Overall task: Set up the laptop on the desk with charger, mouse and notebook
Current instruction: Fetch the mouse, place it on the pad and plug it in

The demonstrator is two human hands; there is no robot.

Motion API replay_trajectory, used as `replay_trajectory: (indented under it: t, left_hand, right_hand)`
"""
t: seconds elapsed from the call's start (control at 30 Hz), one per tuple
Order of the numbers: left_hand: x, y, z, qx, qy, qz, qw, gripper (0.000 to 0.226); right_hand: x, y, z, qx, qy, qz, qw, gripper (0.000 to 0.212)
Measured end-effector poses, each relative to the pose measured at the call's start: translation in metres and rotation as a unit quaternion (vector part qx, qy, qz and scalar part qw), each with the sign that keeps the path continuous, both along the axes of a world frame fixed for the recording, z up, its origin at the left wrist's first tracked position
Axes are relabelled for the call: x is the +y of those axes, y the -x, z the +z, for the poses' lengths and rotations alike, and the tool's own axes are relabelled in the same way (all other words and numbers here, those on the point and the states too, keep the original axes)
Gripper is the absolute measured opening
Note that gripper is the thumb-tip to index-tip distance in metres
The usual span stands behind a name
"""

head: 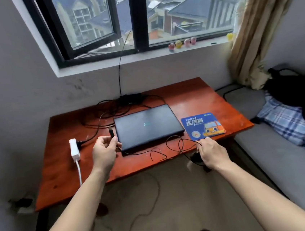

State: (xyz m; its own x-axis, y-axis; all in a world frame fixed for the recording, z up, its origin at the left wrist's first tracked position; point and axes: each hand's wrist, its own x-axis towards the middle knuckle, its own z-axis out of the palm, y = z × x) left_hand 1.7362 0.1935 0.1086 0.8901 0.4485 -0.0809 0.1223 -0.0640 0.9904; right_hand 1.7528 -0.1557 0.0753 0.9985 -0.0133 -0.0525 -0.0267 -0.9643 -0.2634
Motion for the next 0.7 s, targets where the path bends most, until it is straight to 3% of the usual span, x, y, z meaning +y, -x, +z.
replay_trajectory:
  t: [0.17,0.33,0.7]
  left_hand:
    - [-0.015,-0.082,-0.014,0.007,0.007,-0.011,1.0,0.007]
    - [-0.038,-0.167,-0.032,0.026,0.015,0.018,0.999,0.01]
    - [-0.099,-0.311,-0.045,0.086,-0.018,0.095,0.992,0.009]
  right_hand:
    - [-0.026,-0.097,-0.015,0.035,0.045,-0.018,0.998,0.032]
    - [-0.056,-0.217,-0.038,0.104,0.123,0.025,0.987,0.028]
    - [-0.09,-0.383,-0.093,0.162,0.04,0.088,0.982,0.038]
